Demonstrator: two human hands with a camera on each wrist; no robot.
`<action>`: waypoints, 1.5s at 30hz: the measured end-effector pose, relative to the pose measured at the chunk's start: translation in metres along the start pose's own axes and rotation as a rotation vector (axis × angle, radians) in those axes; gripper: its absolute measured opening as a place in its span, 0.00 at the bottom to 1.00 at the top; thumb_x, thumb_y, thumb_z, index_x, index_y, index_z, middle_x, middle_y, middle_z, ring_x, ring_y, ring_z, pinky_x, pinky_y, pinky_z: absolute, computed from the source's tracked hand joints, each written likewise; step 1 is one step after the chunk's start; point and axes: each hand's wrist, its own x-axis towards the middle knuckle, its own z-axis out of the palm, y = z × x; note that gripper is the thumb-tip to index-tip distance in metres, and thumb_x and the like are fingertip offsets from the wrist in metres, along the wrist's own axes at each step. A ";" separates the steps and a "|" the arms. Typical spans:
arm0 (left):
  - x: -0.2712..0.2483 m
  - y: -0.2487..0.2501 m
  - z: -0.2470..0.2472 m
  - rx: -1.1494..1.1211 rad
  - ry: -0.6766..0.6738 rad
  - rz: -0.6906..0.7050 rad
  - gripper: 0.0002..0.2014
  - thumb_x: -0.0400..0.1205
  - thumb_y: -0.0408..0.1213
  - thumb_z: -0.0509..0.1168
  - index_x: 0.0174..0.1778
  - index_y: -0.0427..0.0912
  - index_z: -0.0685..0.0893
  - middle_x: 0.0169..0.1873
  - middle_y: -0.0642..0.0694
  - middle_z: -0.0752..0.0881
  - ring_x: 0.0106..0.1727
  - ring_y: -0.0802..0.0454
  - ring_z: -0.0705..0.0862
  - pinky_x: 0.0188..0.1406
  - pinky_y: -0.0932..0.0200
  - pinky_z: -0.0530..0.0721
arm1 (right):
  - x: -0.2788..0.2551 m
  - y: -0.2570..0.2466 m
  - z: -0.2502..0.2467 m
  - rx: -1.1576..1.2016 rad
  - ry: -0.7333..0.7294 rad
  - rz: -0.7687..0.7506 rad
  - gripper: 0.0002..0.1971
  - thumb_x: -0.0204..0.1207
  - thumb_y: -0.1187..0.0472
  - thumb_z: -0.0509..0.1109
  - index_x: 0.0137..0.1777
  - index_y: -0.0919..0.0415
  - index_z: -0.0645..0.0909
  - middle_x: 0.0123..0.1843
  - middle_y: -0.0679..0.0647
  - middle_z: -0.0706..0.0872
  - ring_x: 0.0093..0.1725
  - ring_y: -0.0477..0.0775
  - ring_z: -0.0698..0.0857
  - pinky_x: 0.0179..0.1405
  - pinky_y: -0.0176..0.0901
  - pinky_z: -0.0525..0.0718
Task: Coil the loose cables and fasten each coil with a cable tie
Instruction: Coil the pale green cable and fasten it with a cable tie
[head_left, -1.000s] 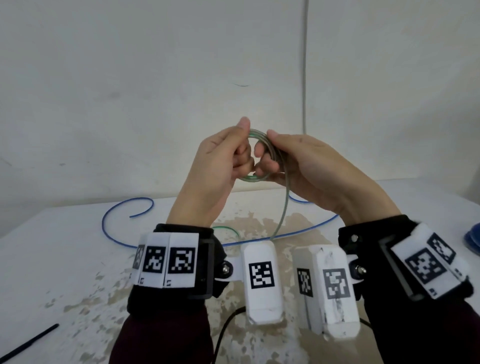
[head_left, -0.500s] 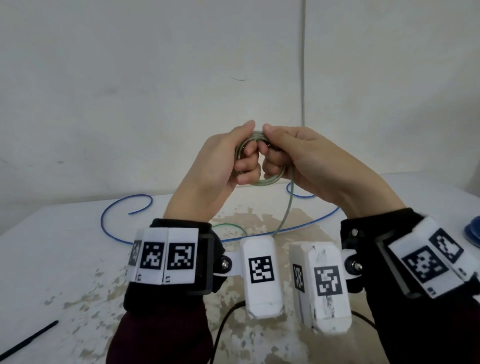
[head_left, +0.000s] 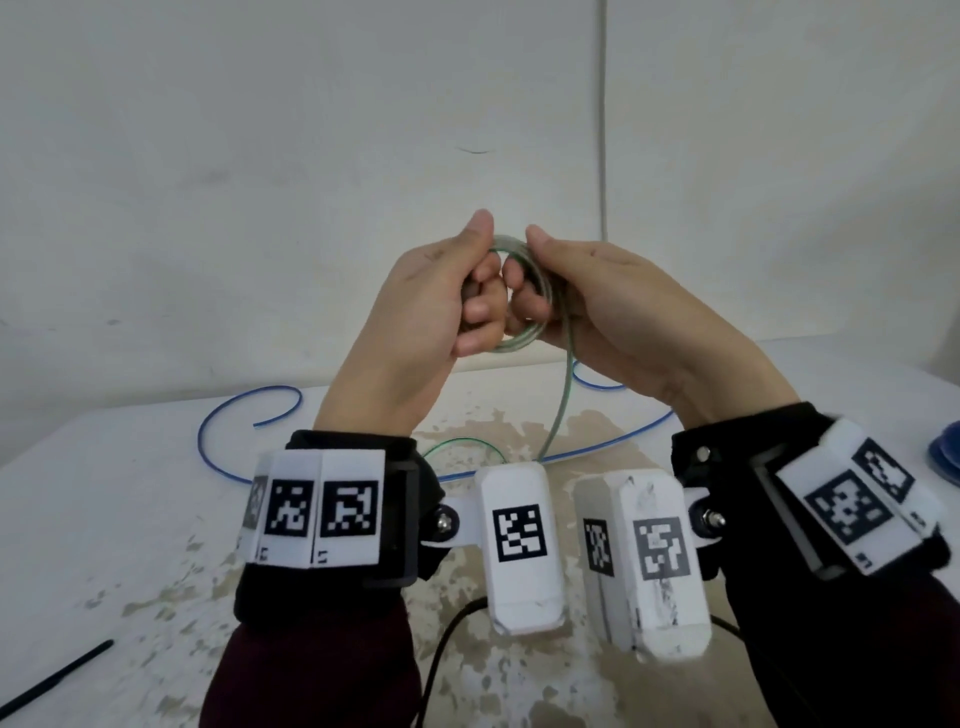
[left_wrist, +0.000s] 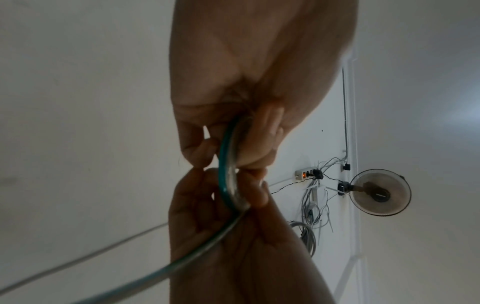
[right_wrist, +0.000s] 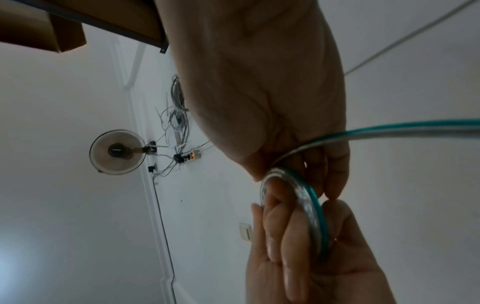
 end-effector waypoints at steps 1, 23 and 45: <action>0.000 0.001 -0.001 -0.020 0.012 0.007 0.21 0.89 0.44 0.51 0.29 0.42 0.66 0.17 0.53 0.68 0.22 0.53 0.68 0.19 0.69 0.60 | -0.001 -0.001 -0.001 0.032 -0.002 -0.001 0.20 0.88 0.57 0.51 0.39 0.63 0.77 0.24 0.50 0.75 0.30 0.48 0.78 0.43 0.37 0.84; 0.001 0.002 -0.002 -0.027 -0.094 -0.033 0.19 0.89 0.38 0.49 0.30 0.41 0.68 0.19 0.52 0.65 0.20 0.54 0.65 0.25 0.65 0.66 | -0.005 -0.005 -0.007 -0.175 0.026 -0.050 0.19 0.88 0.55 0.51 0.42 0.62 0.78 0.23 0.47 0.68 0.28 0.48 0.74 0.36 0.33 0.80; -0.001 0.000 -0.005 0.074 -0.142 -0.103 0.18 0.87 0.39 0.54 0.29 0.40 0.68 0.17 0.50 0.65 0.19 0.52 0.70 0.24 0.66 0.74 | -0.006 -0.006 -0.011 -0.323 0.007 -0.026 0.18 0.87 0.55 0.54 0.36 0.58 0.74 0.23 0.44 0.66 0.26 0.46 0.70 0.34 0.36 0.67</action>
